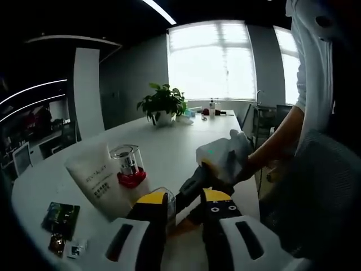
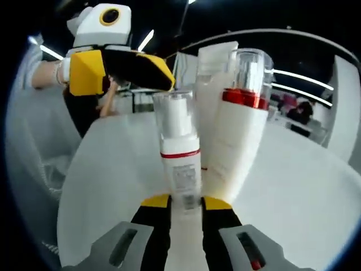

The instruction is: Arrange the skincare products in the storage area until every visible bottle or jar stands upright without overlapping.

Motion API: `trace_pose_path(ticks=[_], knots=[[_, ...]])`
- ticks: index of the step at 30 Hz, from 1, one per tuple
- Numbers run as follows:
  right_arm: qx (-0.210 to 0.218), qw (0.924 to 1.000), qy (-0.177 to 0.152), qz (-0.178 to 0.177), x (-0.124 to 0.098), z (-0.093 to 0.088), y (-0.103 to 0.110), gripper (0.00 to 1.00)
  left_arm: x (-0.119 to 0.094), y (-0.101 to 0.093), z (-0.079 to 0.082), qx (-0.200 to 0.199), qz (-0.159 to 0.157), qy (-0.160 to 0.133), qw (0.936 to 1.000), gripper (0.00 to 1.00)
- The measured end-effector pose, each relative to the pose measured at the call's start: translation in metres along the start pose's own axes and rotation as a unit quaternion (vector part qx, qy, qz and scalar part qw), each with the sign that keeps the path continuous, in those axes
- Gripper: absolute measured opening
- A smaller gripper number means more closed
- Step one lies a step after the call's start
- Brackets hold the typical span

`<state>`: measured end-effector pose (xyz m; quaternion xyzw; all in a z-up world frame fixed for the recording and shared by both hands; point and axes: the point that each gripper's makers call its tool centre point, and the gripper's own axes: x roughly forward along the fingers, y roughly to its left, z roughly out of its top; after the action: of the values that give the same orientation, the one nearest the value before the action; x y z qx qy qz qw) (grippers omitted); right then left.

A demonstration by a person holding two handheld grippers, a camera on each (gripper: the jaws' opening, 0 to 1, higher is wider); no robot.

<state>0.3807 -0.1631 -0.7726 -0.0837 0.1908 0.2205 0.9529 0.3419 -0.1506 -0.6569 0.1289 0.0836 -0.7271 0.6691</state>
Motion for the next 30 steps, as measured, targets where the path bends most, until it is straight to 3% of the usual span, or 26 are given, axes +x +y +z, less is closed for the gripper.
trace_pose_path(ticks=[13,23,27,30], knots=[[0.004,0.9982,0.009,0.06,0.003,-0.003,0.003,0.11,0.0,-0.001,0.002,0.008,0.0,-0.003,1.0,0.21],[0.022,0.9982,0.007,0.055,0.001,-0.005,0.0,0.12,0.0,-0.003,0.002,0.006,-0.004,-0.002,1.0,0.21],[0.026,0.9984,0.004,0.051,-0.003,-0.005,-0.002,0.13,-0.005,-0.001,0.008,0.011,-0.006,-0.015,0.9998,0.21],[0.028,0.9986,0.004,0.044,-0.008,-0.006,-0.003,0.12,-0.012,0.004,0.006,-0.002,-0.005,-0.006,1.0,0.21]])
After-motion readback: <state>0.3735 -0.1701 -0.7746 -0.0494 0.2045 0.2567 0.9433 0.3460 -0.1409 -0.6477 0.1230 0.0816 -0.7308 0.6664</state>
